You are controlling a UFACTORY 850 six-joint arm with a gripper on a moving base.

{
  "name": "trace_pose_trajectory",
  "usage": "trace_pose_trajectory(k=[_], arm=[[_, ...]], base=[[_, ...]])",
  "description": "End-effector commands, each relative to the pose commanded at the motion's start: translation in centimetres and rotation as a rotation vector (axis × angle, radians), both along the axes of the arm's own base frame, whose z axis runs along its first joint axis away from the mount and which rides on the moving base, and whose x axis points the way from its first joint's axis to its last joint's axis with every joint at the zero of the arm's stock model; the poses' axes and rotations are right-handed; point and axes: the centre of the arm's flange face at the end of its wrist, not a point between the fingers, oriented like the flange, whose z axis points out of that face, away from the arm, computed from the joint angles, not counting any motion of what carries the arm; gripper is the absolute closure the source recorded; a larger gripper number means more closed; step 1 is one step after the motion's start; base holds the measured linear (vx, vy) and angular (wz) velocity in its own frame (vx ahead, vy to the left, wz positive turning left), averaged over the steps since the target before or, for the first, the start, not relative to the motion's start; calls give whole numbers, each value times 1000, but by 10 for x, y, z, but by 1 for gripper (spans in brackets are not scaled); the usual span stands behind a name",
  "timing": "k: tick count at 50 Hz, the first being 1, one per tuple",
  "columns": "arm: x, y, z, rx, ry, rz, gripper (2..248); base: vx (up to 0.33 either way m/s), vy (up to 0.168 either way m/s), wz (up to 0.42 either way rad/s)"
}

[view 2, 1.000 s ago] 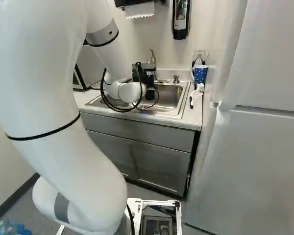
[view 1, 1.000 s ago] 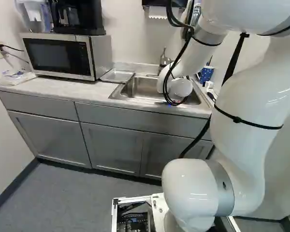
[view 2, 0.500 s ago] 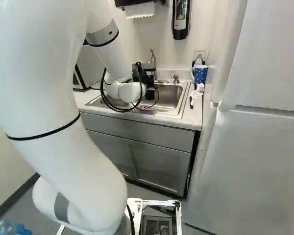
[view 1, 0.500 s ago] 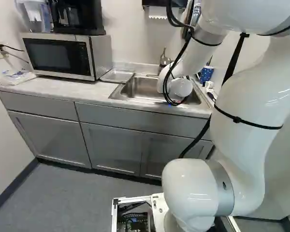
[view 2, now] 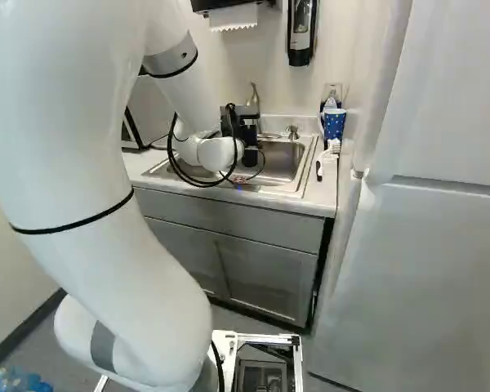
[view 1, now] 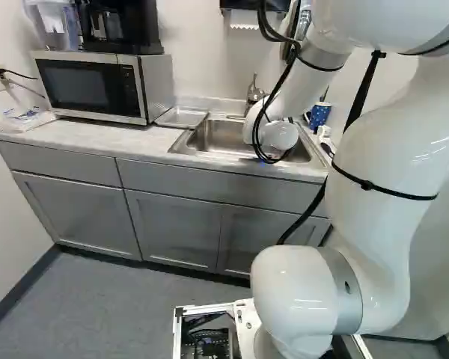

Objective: Rinse the cup and place it in the tray

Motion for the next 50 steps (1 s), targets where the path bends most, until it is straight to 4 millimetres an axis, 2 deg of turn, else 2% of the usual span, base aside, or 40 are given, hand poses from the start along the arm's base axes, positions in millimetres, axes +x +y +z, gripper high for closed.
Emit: trace_pose_trajectory(k=[50], arm=[[0,0,0,0,0,0,125]], base=[[0,0,0]])
